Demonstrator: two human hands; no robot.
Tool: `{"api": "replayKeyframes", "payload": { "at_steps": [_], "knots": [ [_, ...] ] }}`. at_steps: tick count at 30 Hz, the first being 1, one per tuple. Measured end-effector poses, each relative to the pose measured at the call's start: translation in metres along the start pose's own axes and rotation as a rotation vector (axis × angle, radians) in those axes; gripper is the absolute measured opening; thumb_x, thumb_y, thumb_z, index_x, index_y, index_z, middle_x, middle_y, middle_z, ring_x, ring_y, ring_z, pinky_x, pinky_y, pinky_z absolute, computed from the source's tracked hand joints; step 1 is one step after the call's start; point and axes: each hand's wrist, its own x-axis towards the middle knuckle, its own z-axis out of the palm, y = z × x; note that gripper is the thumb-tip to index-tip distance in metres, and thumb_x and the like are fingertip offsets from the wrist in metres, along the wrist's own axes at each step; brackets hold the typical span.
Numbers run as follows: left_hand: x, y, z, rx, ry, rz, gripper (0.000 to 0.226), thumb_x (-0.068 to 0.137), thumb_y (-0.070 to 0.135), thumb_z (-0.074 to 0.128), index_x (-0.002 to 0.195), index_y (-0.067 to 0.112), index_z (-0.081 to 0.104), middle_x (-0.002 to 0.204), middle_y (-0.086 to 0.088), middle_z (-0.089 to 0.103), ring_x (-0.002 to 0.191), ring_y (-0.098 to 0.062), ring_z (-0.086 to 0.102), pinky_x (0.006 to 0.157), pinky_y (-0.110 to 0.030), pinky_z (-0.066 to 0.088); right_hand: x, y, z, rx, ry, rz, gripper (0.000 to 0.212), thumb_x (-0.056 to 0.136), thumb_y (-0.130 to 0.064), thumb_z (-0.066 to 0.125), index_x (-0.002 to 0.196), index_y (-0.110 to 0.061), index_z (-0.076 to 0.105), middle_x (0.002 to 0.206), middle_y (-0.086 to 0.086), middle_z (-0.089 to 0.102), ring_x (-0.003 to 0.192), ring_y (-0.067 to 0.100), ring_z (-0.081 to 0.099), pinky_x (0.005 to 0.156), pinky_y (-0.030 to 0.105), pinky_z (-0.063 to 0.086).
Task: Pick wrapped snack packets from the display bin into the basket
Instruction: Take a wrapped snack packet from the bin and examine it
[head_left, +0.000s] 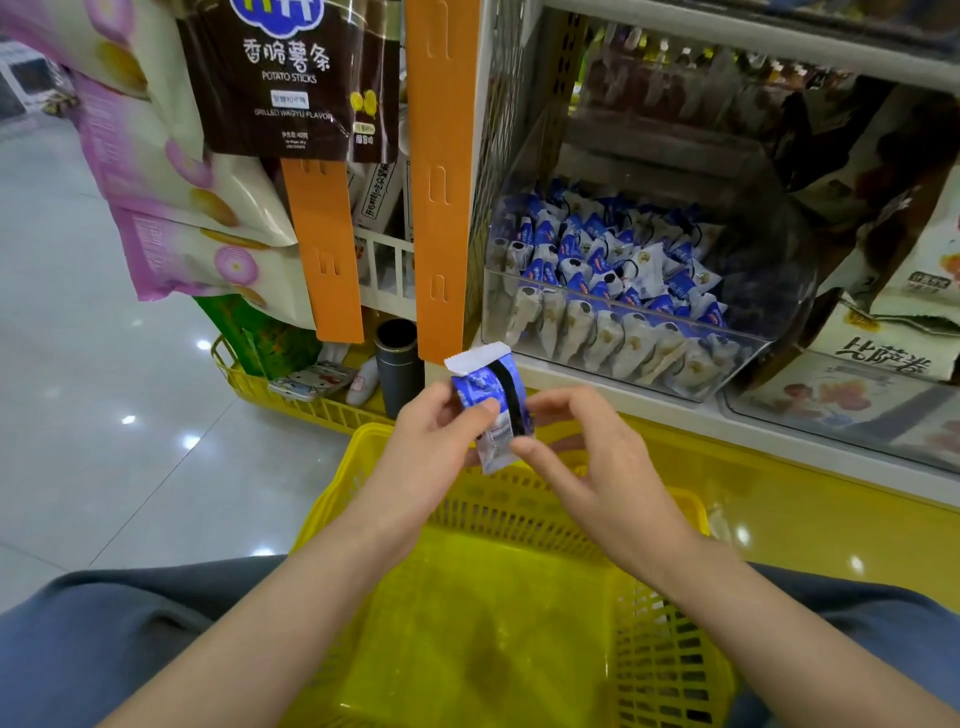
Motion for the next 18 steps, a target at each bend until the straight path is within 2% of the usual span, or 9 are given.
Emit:
{"api": "replayKeyframes", "payload": {
  "at_steps": [1,3,7,11,14,16,18],
  "knots": [
    [-0.0015,-0.0011,0.0017,0.020,-0.023,0.013,0.022,0.091,0.008,0.053,0.111,0.014,0.061,0.102,-0.005,0.070,0.090,-0.012,0.068,0.079,-0.030,0.056,0.0006,-0.0004,0.0014,0.032,0.045,0.051,0.031,0.082,-0.056,0.050,0.105,-0.034,0.049,0.101,-0.019,0.056,0.093,-0.005,0.055,0.074,0.008,0.044],
    [-0.0032,-0.0026,0.0042,0.039,-0.066,0.025,0.021,0.090,0.007,0.054,0.106,0.019,0.061,0.100,-0.001,0.070,0.083,-0.006,0.068,0.072,-0.024,0.057,0.0029,0.0015,0.0030,0.041,0.103,0.095,0.023,0.084,-0.044,0.058,0.102,-0.032,0.050,0.098,-0.015,0.059,0.086,-0.003,0.058,0.068,0.007,0.045],
    [-0.0036,-0.0051,0.0058,0.038,-0.080,0.016,0.022,0.090,0.009,0.055,0.106,0.023,0.060,0.101,-0.001,0.069,0.082,-0.003,0.067,0.068,-0.022,0.055,0.0030,0.0055,0.0030,0.034,0.119,0.104,0.016,0.086,-0.027,0.063,0.101,-0.022,0.060,0.095,-0.010,0.065,0.083,-0.001,0.061,0.066,0.005,0.045],
    [-0.0064,-0.0073,0.0058,0.033,-0.090,0.008,0.027,0.090,0.016,0.056,0.116,0.024,0.059,0.106,0.001,0.069,0.094,-0.008,0.067,0.078,-0.029,0.056,0.0024,0.0019,0.0027,0.038,0.102,0.063,0.016,0.084,-0.025,0.066,0.099,-0.021,0.064,0.090,-0.012,0.066,0.085,-0.002,0.061,0.072,0.009,0.048],
    [-0.0071,-0.0076,0.0053,0.026,-0.067,-0.023,0.028,0.092,0.020,0.054,0.119,0.025,0.057,0.107,-0.002,0.070,0.101,-0.017,0.066,0.087,-0.042,0.054,0.0010,-0.0005,0.0021,-0.023,0.039,0.043,0.031,0.080,-0.034,0.069,0.108,-0.022,0.063,0.098,-0.013,0.066,0.089,0.000,0.061,0.078,0.018,0.052],
    [-0.0069,-0.0082,0.0055,0.041,-0.048,-0.024,0.028,0.093,0.019,0.052,0.120,0.026,0.057,0.108,-0.003,0.069,0.103,-0.018,0.065,0.088,-0.043,0.053,0.0000,-0.0014,0.0025,-0.088,0.022,0.017,0.037,0.079,-0.038,0.069,0.111,-0.021,0.063,0.104,-0.010,0.065,0.092,0.002,0.062,0.080,0.025,0.053],
    [-0.0065,-0.0096,0.0066,0.046,-0.022,-0.031,0.028,0.093,0.016,0.052,0.120,0.024,0.056,0.109,-0.003,0.068,0.101,-0.017,0.065,0.089,-0.043,0.053,0.0001,-0.0003,0.0027,-0.146,0.058,-0.008,0.033,0.079,-0.034,0.070,0.109,-0.019,0.066,0.108,-0.007,0.065,0.097,0.007,0.062,0.083,0.027,0.052]
  ]
}}
